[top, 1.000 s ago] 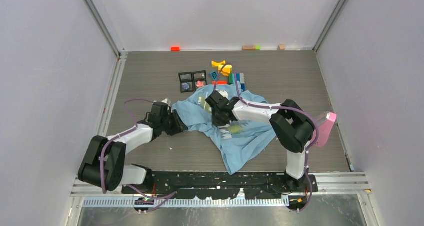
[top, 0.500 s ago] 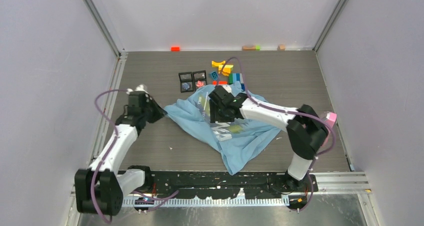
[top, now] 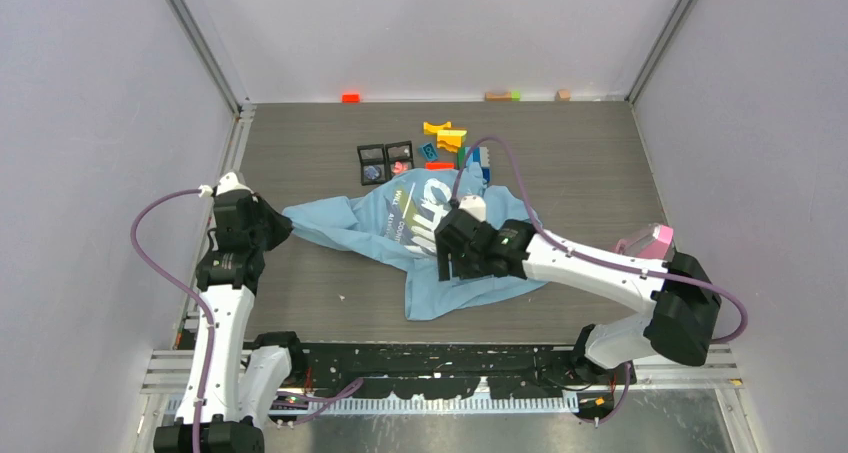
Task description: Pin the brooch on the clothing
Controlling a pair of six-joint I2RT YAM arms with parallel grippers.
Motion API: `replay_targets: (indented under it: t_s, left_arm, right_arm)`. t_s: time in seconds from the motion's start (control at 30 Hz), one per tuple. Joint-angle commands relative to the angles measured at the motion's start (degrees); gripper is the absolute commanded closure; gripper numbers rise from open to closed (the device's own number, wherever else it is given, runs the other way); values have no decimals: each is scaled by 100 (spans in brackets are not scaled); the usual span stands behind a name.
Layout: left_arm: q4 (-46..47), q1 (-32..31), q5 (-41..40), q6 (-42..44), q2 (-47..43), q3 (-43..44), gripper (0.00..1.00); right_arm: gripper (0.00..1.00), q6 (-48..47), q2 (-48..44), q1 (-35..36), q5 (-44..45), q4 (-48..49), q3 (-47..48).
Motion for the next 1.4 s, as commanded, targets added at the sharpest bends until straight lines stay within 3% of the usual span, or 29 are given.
replay_targets:
  t_s: [0.0,0.2,0.4,0.53,0.67,0.7,0.8,0.93,1.17,1.37]
  left_arm:
    - [-301,26,-126,96,-179,-85,100]
    - [-329,20,-29,115,-176,-134,100]
    - [-268,25,50,101,-136,-215,100]
    - [-278,26,33,117,-131,-169,100]
    - [-367,23,-20,174,-146,-119,100]
    - [-377,22,-29,177,-149,-114,100]
    - [-435,23,-54,206,-138,-70,100]
    - [-472,26,-59,219,-133,29,100]
    - [-595,32,-213,435,112,584,100]
    - [-637,34,-100,575,540,1322,100]
  right_arm:
    - [28,173,380,506,307,704,333]
    - [35,-240,1347,568,846,836,1225]
    - [36,-685,2391,567,2043,559,1992]
    - [40,-733,2775,560,2001,501,2173]
    - [56,-676,2909,560,1995,491,2081]
    - [67,-671,2900,560,1986,461,2061]
    - [87,-572,2624,580,1952,238,1952]
    - [98,-428,1830,603,1808,-84,1595]
    - [100,-499,-135,524,2522,-1121,1428]
    - [100,-1304,-1271,-655,2084,-1367,1681]
